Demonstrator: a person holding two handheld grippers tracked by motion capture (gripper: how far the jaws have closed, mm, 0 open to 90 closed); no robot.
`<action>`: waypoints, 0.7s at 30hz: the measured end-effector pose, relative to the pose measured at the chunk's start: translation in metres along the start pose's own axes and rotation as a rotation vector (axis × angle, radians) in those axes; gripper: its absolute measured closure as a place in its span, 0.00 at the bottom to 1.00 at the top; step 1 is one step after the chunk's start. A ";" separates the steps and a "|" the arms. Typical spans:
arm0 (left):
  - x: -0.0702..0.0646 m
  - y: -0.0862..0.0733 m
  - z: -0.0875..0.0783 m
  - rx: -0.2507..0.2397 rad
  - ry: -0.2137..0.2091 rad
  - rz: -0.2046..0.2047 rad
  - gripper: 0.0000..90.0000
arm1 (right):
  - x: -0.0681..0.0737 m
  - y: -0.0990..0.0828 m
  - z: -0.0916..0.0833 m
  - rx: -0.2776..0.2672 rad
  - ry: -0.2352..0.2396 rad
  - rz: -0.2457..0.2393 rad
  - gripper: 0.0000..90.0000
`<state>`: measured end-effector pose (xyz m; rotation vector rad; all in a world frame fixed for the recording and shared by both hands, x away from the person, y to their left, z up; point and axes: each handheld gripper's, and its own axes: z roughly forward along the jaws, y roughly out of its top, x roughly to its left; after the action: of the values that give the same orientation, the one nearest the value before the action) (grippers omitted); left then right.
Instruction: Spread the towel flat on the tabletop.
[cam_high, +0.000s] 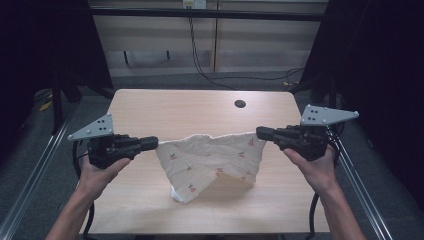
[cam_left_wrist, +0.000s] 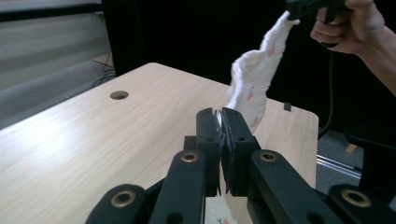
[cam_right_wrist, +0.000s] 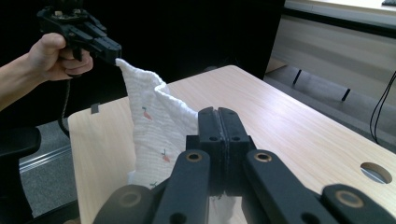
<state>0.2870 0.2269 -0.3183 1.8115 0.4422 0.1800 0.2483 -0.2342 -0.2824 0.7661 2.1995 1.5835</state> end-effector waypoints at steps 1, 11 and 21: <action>-0.002 0.001 -0.004 -0.008 0.019 0.011 0.97 | 0.002 0.001 -0.002 -0.006 0.003 -0.004 0.99; -0.010 0.012 -0.017 0.000 0.048 0.024 0.97 | 0.015 0.007 -0.011 -0.059 0.037 -0.017 0.99; 0.037 -0.019 0.045 0.111 0.075 -0.081 0.97 | -0.034 -0.040 0.031 0.065 -0.057 0.082 0.99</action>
<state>0.3327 0.2059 -0.3534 1.8963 0.5877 0.1707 0.2834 -0.2404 -0.3322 0.9200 2.2148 1.5148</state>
